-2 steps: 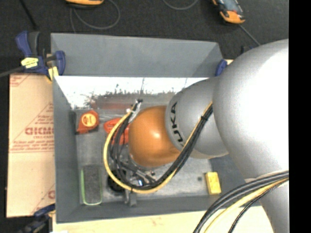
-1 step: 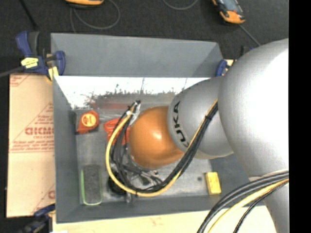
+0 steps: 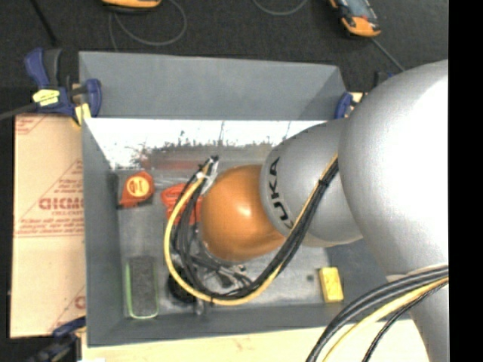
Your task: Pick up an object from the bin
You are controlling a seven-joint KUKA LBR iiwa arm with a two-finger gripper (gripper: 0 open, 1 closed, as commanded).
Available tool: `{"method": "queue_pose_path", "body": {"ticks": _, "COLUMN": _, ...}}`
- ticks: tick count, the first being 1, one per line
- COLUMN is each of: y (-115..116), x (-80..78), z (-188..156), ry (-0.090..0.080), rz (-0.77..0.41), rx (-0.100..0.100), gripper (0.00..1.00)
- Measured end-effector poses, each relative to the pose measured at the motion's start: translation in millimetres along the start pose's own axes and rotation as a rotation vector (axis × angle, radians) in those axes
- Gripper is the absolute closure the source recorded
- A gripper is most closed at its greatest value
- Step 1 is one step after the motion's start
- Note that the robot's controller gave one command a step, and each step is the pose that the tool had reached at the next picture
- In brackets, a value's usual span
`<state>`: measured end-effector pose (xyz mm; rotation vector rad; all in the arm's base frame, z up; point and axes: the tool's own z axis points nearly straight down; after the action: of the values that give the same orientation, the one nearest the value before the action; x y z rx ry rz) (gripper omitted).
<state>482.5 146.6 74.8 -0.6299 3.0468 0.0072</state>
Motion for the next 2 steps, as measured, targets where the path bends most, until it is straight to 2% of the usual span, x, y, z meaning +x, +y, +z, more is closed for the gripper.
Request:
{"method": "queue_pose_path", "body": {"ticks": 1, "y": -0.2, "x": 0.3, "z": -3.3, "ry": 0.004, "rz": 0.000, "rx": 0.000, "gripper": 1.00}}
{"method": "queue_pose_path", "body": {"ticks": 2, "y": -0.6, "x": 1.1, "z": -13.8, "ry": 0.019, "rz": 0.001, "rx": 0.000, "gripper": 1.00}}
